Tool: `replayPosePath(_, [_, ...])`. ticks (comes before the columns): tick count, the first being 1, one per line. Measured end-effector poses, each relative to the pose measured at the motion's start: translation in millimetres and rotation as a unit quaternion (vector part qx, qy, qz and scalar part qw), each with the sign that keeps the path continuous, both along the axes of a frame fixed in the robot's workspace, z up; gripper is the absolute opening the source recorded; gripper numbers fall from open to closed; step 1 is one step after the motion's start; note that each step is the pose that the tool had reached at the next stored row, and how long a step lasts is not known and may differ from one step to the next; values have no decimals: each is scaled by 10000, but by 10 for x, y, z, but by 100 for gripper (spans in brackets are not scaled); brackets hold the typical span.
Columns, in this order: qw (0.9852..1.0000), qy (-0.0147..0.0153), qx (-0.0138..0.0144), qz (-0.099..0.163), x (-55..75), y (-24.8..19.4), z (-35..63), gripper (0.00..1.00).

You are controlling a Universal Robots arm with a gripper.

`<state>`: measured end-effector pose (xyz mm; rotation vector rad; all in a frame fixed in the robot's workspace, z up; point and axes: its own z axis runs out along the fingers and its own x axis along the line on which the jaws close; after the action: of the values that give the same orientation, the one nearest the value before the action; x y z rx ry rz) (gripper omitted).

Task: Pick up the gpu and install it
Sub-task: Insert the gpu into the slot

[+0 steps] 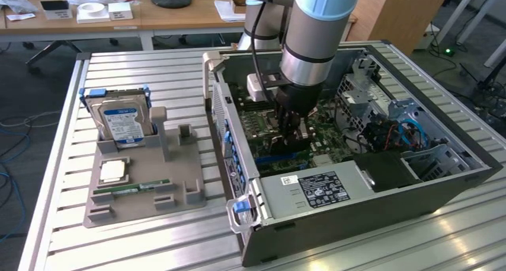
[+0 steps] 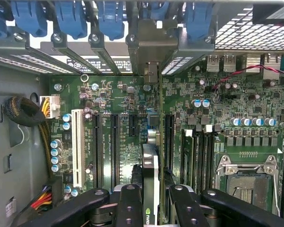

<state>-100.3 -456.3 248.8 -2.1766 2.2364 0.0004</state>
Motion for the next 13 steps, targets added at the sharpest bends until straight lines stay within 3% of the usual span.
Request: replayPosePath(13, [10000,0,0,-13,-11,0,-1,27])
